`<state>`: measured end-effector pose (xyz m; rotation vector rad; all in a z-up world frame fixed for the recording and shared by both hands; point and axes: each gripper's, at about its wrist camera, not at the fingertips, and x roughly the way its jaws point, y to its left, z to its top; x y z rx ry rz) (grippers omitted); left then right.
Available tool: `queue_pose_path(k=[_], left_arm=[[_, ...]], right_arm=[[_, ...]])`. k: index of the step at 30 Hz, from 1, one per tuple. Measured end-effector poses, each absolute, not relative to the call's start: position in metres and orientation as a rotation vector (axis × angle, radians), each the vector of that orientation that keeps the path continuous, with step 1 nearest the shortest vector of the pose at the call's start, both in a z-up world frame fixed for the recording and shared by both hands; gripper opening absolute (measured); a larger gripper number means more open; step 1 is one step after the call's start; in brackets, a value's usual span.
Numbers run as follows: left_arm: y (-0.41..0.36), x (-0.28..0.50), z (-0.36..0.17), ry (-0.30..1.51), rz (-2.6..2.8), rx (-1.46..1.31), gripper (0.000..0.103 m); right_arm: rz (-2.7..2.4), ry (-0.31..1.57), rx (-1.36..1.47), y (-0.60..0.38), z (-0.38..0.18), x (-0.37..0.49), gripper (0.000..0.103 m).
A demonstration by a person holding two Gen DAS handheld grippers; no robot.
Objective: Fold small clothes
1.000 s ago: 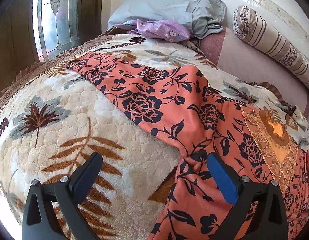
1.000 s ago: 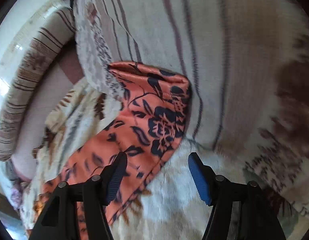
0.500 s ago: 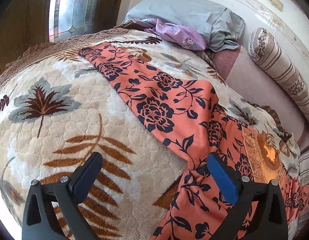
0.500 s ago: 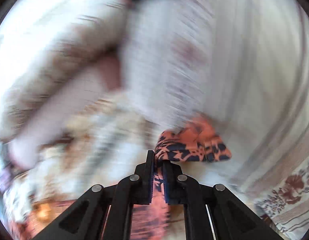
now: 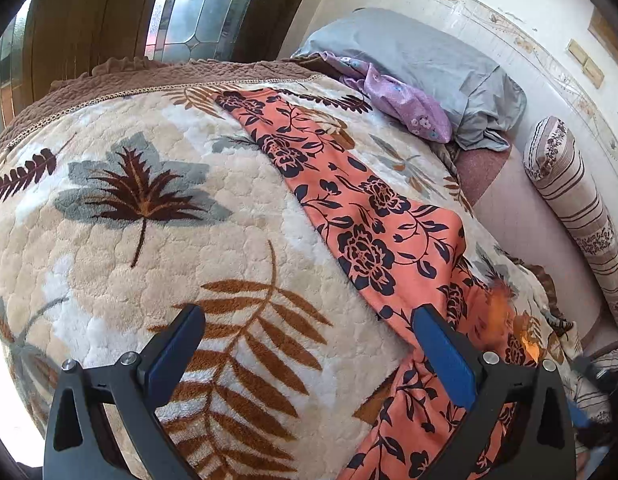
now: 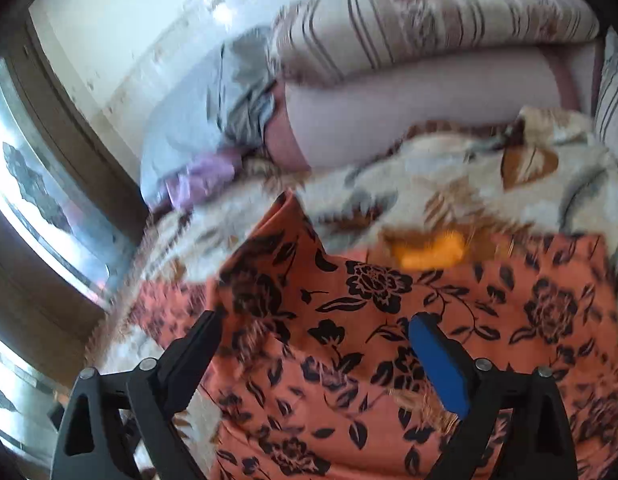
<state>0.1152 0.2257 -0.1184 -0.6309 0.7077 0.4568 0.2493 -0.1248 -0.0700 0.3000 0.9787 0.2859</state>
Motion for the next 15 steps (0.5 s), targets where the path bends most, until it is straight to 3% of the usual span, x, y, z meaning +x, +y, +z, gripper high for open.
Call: queue_pose_path(k=[4,10,15], left_arm=[[0.223,0.115,-0.119,0.724,0.433,-0.622,0.103],[0.204,0.118,-0.109,0.681,0.330,-0.602,0.103],[0.172,0.120,-0.099,0.643,0.153,-0.556,0.103]], right_arm=[[0.257,1.023,0.274,-0.146,-0.113,0.225,0.095],[0.115,0.876,0.169,-0.221,-0.061,0.192,0.095],[0.018,0.717,-0.009,-0.245,-0.082,0.146,0.095]])
